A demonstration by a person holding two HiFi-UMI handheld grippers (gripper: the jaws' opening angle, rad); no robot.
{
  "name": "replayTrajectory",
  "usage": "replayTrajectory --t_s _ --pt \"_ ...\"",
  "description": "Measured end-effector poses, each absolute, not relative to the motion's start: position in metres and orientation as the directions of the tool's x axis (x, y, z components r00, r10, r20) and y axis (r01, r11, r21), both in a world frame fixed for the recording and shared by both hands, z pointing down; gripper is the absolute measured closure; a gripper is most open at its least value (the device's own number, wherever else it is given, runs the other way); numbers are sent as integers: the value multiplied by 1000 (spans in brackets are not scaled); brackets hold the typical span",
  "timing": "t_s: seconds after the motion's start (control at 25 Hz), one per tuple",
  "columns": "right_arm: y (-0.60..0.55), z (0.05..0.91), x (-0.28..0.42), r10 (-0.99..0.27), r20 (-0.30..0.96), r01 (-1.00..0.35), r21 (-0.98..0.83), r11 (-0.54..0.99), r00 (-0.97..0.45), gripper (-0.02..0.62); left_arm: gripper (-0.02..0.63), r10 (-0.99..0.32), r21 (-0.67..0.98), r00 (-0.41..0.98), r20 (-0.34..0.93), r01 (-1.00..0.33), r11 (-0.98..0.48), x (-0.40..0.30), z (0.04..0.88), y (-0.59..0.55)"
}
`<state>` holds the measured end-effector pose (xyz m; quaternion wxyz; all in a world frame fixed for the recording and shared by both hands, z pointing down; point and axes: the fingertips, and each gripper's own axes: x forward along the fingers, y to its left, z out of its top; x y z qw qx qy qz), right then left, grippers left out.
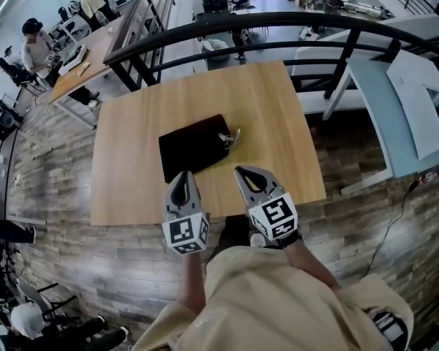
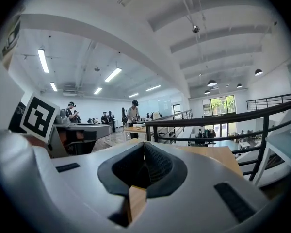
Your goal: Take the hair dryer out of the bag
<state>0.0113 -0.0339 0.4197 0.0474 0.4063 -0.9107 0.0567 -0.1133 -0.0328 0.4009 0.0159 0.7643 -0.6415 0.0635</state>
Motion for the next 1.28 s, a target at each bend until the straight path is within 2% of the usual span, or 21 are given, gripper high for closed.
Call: replayTrajectory --t_s 0.36,0.76,0.84,1.04,1.16,1.28 --pt "-144 456 -22 -704 250 -738 -78 670 -665 581 592 -939 -78 227 259 -964 -255 -132 447 -136" --pt "-228 503 -44 -658 369 -728 -83 680 -656 581 577 -824 -166 291 486 -895 -414 -143 525 -219" --pt "-241 513 -46 -653 390 -729 -72 681 -649 581 544 -777 -186 305 550 -863 -470 -143 548 -230" --pt "-266 537 -49 -639 435 -736 -88 671 -635 581 414 -649 -203 352 674 -756 -622 -138 600 -248" --pt "-277 546 -51 -639 445 -742 -95 663 -628 581 298 -540 -216 362 760 -643 -735 -133 635 -248" --pt "-283 556 -51 -635 461 -748 -101 656 -619 581 290 -460 -226 342 819 -545 -807 -130 667 -248"
